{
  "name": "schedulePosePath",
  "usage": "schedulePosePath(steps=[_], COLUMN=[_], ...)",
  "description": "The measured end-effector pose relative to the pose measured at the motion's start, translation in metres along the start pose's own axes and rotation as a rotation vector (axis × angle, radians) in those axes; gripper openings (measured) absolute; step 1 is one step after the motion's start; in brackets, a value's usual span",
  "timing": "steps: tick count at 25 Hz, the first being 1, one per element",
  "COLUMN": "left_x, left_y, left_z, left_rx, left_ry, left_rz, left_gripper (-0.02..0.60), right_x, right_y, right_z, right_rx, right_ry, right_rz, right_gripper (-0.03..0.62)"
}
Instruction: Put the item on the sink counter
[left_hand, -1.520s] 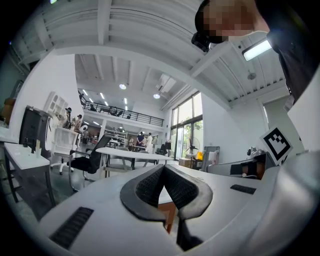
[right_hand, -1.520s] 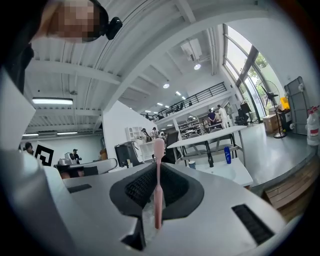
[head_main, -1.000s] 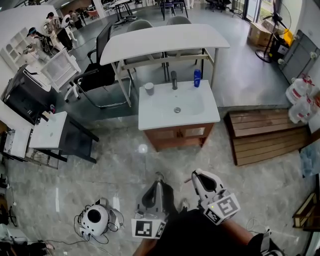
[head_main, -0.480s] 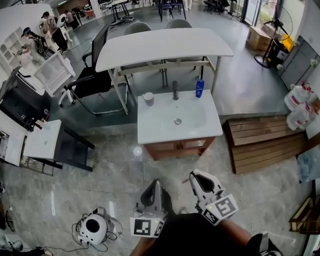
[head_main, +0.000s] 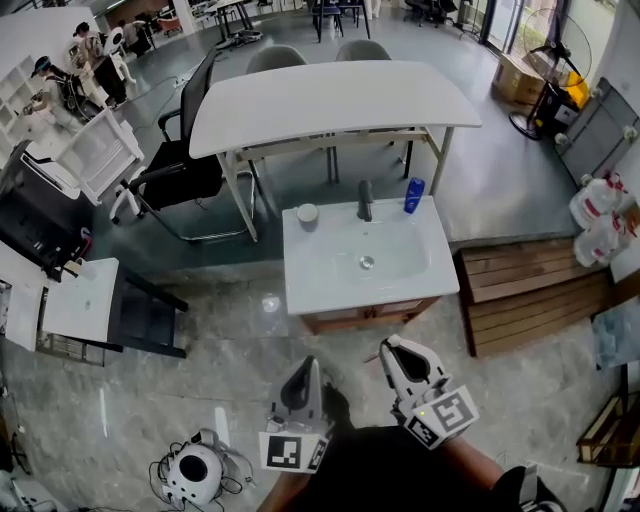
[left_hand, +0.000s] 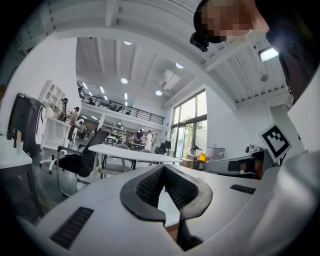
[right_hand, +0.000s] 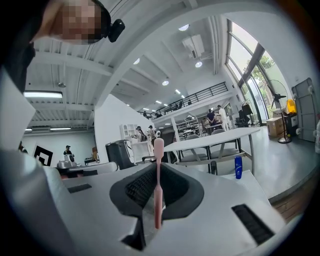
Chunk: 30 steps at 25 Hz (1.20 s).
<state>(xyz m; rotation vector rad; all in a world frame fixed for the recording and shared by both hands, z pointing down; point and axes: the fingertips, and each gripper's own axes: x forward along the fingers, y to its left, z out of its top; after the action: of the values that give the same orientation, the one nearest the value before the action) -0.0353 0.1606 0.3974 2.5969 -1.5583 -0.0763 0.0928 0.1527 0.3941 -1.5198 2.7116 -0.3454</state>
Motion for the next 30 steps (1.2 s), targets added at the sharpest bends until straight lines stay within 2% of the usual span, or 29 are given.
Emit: schedulePosePath(steps=[6, 11, 14, 30], left_x=[0.037, 0.062, 0.074, 0.100], left_y=[0.057, 0.089, 0.105, 0.150], left_z=[0.014, 0.016, 0.023, 0.031], left_rx=[-0.015, -0.027, -0.074, -0.098], left_ry=[0.006, 0.011, 0.006, -0.014], left_rz=[-0.023, -0.055, -0.053, -0.034], left_gripper=[0.015, 0.015, 0.015, 0.015], right_x=[0.066, 0.106, 0.130, 0.196], right_y=[0.000, -0.002, 0.001, -0.012], right_z=[0.013, 0.019, 0.024, 0.036], right_rx=[-0.001, -0.002, -0.005, -0.035], right_ry=[0.014, 0.006, -0.003, -0.021], right_rz=[-0.030, -0.056, -0.057, -0.059], right_gripper=[0.023, 0.023, 0.023, 0.023])
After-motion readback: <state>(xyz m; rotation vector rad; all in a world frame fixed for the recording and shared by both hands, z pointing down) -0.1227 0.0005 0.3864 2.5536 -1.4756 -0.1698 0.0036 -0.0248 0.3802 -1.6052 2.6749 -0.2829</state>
